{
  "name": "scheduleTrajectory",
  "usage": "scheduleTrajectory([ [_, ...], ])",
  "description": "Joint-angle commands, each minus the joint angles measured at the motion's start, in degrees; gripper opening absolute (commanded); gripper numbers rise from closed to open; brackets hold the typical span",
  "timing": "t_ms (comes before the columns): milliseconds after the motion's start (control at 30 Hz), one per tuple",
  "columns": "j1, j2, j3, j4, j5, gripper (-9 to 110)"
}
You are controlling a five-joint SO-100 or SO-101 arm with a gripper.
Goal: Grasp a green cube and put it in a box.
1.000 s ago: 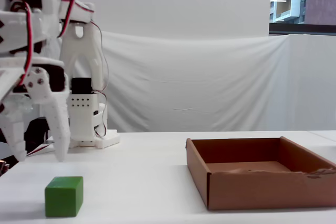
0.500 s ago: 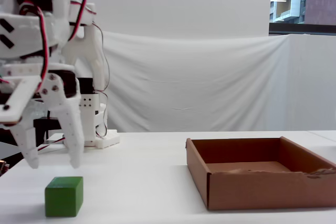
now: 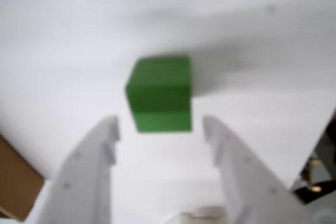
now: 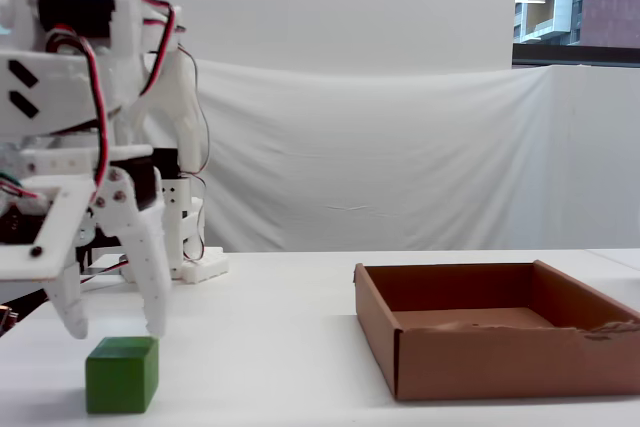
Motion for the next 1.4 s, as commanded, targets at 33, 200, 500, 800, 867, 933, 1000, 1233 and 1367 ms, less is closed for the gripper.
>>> scheduleTrajectory([
  [33, -0.4, 0.0, -3.1, 0.1, 0.0, 22],
  [200, 0.2, -1.2, -3.4, -0.1, -0.1, 22],
  [500, 1.1, -5.3, -6.6, -0.4, -0.2, 22],
  [800, 0.7, -6.8, -6.9, -0.6, -0.1, 22],
  [867, 0.4, -6.9, -6.9, -0.6, -0.1, 22],
  [933, 0.2, -6.9, -6.7, -0.6, -0.1, 22],
  [1000, 0.0, -6.9, -6.6, -0.6, -0.1, 22],
  [1233, -0.5, -6.8, -6.1, -0.4, 0.0, 19],
  [1367, -0.8, -6.6, -5.4, -0.4, 0.0, 17],
])
